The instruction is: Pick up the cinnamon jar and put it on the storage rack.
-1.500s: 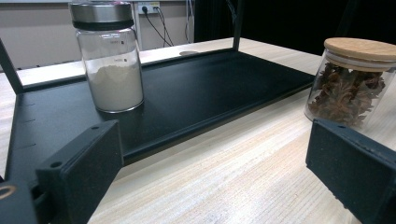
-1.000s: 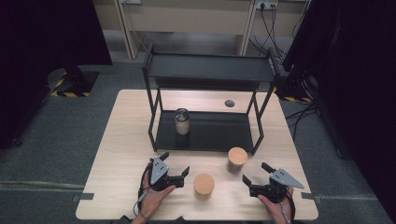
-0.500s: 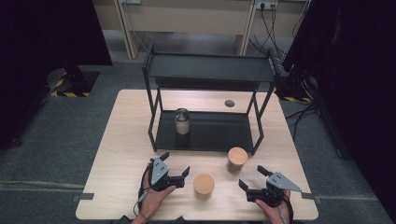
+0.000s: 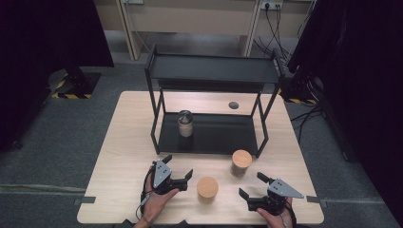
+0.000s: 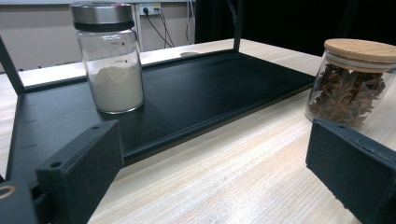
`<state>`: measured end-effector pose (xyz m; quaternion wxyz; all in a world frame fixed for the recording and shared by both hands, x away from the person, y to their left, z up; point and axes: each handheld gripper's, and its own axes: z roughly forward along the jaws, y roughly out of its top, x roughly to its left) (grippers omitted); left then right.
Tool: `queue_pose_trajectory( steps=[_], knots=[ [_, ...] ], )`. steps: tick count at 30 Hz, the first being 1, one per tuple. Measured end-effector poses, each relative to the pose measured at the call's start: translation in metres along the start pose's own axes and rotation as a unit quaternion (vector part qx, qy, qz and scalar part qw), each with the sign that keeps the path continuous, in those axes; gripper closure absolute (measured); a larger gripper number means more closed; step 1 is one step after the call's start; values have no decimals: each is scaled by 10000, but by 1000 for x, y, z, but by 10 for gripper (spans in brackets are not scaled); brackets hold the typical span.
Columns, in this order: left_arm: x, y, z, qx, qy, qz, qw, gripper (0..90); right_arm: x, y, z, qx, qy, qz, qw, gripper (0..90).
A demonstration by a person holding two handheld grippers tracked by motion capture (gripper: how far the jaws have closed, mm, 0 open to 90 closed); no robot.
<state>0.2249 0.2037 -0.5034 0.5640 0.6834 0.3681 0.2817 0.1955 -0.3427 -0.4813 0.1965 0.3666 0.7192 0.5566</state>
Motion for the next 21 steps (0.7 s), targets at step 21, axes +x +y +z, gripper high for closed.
queue_pose_trajectory(
  steps=[21],
  knots=[
    [0,0,0,-13,14,-14,10000,35,7,1,6,15,297,-147,9994,10]
  ],
)
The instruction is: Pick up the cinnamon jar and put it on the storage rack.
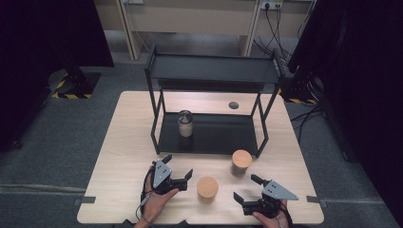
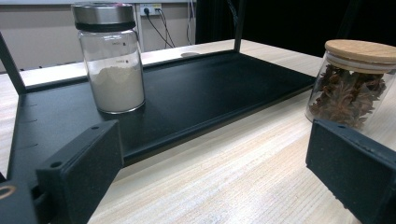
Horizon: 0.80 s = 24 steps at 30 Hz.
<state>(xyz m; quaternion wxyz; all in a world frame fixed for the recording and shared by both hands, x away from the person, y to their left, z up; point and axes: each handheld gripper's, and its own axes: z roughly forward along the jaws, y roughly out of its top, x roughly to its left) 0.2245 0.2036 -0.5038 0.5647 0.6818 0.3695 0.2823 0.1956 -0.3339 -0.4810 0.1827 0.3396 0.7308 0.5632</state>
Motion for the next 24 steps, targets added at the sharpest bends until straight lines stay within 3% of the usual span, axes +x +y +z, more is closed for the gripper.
queue_pose_trajectory(
  steps=[24],
  knots=[
    [0,0,0,-4,3,-9,10000,35,12,3,16,87,443,-180,9988,13]
  ],
)
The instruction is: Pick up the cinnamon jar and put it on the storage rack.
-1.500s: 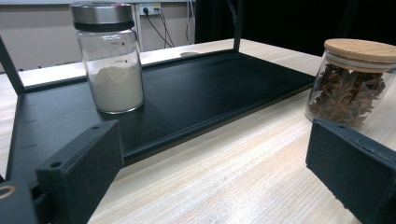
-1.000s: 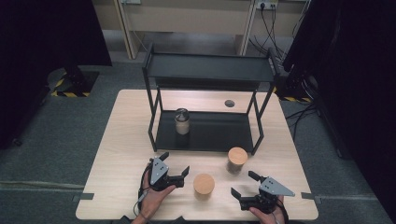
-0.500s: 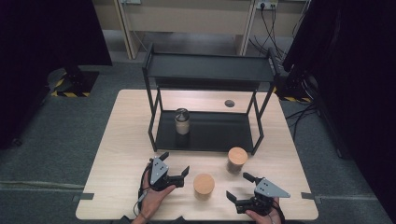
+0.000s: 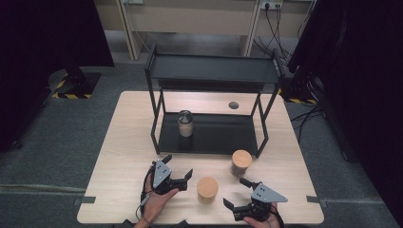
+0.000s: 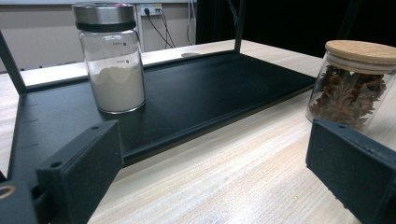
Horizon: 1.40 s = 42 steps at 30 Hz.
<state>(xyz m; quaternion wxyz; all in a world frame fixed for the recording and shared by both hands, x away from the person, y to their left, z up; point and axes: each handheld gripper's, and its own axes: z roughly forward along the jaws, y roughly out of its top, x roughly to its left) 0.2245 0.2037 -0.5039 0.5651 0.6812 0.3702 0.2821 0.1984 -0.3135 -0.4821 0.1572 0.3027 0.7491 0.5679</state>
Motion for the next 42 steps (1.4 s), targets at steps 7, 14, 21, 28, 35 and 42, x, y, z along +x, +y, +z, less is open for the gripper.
queue_pose_trajectory(
  steps=[7,14,21,28,35,42],
  knots=[
    [0,0,0,-1,0,5,10000,35,2,1,3,17,64,-35,10000,13],
    [0,0,0,-3,3,6,10000,35,4,1,6,25,111,-59,9999,14],
    [0,0,0,-3,3,10,10000,35,8,3,10,55,143,-165,9997,14],
    [0,0,0,1,8,-1,10000,35,8,6,14,59,192,-229,9995,16],
    [0,0,0,3,13,-4,10000,35,8,8,17,59,236,-264,9994,17],
    [0,0,0,0,12,-8,10000,35,11,12,26,104,350,-334,9988,20]
  ],
)
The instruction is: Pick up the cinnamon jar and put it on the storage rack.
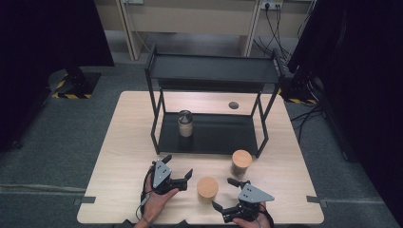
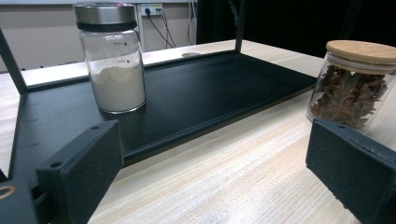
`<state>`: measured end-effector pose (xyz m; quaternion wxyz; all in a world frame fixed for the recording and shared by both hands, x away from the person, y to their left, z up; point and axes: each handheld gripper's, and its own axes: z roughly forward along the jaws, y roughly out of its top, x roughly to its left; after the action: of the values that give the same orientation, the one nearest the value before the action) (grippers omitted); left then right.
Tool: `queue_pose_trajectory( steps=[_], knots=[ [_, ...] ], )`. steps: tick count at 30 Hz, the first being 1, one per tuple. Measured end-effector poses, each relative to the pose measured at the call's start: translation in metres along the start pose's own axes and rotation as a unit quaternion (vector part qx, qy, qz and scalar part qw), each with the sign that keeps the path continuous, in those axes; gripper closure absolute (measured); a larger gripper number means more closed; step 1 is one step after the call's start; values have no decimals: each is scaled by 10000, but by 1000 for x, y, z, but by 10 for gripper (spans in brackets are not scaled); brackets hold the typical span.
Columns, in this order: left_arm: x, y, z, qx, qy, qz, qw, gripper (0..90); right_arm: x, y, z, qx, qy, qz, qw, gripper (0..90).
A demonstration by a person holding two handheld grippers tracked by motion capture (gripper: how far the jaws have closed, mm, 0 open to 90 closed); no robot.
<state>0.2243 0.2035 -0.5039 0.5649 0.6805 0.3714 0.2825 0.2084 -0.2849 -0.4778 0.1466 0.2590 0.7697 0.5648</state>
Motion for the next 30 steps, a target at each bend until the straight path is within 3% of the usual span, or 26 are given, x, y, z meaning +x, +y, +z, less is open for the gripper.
queue_pose_trajectory(
  steps=[30],
  knots=[
    [0,0,0,-6,-1,14,10000,35,2,12,24,118,188,-178,9996,54]
  ],
)
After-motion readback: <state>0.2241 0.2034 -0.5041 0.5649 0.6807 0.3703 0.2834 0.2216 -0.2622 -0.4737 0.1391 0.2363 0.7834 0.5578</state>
